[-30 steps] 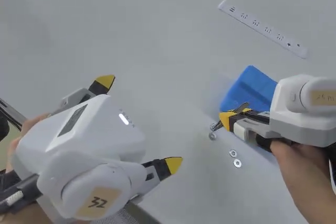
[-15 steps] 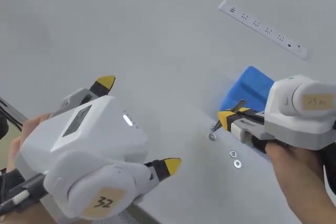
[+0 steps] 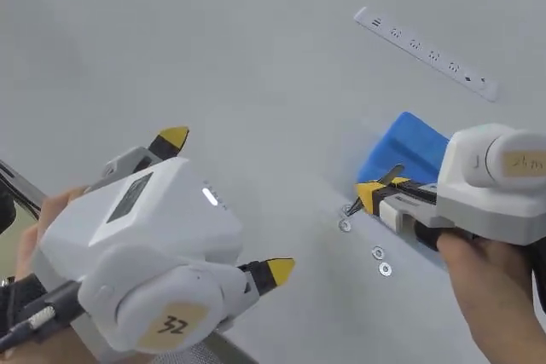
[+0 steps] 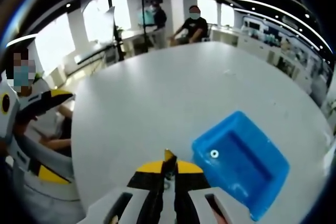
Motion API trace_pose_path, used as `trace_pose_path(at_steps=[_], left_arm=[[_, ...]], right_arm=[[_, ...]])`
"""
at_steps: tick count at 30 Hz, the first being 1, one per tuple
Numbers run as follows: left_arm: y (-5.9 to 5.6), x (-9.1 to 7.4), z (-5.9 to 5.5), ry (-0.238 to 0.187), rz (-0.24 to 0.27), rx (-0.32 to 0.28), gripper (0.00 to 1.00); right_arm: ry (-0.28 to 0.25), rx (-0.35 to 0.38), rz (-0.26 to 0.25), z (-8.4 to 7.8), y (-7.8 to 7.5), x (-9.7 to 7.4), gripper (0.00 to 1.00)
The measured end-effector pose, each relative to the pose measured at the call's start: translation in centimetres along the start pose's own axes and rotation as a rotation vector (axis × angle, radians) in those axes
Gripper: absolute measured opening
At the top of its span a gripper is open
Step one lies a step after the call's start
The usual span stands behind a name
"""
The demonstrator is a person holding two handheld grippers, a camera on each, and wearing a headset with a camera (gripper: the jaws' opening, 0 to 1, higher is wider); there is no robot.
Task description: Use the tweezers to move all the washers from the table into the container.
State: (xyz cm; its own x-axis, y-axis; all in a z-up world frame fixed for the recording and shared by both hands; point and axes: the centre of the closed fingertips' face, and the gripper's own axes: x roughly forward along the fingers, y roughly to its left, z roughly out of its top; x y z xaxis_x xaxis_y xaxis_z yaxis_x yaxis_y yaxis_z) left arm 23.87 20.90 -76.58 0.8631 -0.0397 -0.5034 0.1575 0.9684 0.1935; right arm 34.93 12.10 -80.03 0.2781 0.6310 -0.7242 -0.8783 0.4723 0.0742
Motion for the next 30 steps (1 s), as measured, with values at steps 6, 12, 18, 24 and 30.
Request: trace_pose_path(at_steps=[6, 12, 18, 24, 30], left_arm=[[-0.1, 0.0, 0.0, 0.000, -0.003, 0.004, 0.99], [-0.1, 0.0, 0.1, -0.005, -0.002, 0.007, 0.99], [-0.1, 0.0, 0.1, -0.006, -0.005, 0.007, 0.99], [-0.1, -0.1, 0.0, -0.004, -0.003, 0.009, 0.99], [-0.2, 0.0, -0.2, 0.005, -0.006, 0.013, 0.98]], right_arm=[[-0.033, 0.006, -0.010, 1.2, -0.3, -1.3, 0.02], [-0.089, 0.027, -0.027, 2.9, -1.0, -2.8, 0.02], [-0.133, 0.031, -0.083, 4.2, -2.9, -3.6, 0.02], [-0.142, 0.051, -0.151, 4.3, -5.5, -3.4, 0.02], [-0.123, 0.074, -0.174, 3.3, -7.1, -1.8, 0.02]])
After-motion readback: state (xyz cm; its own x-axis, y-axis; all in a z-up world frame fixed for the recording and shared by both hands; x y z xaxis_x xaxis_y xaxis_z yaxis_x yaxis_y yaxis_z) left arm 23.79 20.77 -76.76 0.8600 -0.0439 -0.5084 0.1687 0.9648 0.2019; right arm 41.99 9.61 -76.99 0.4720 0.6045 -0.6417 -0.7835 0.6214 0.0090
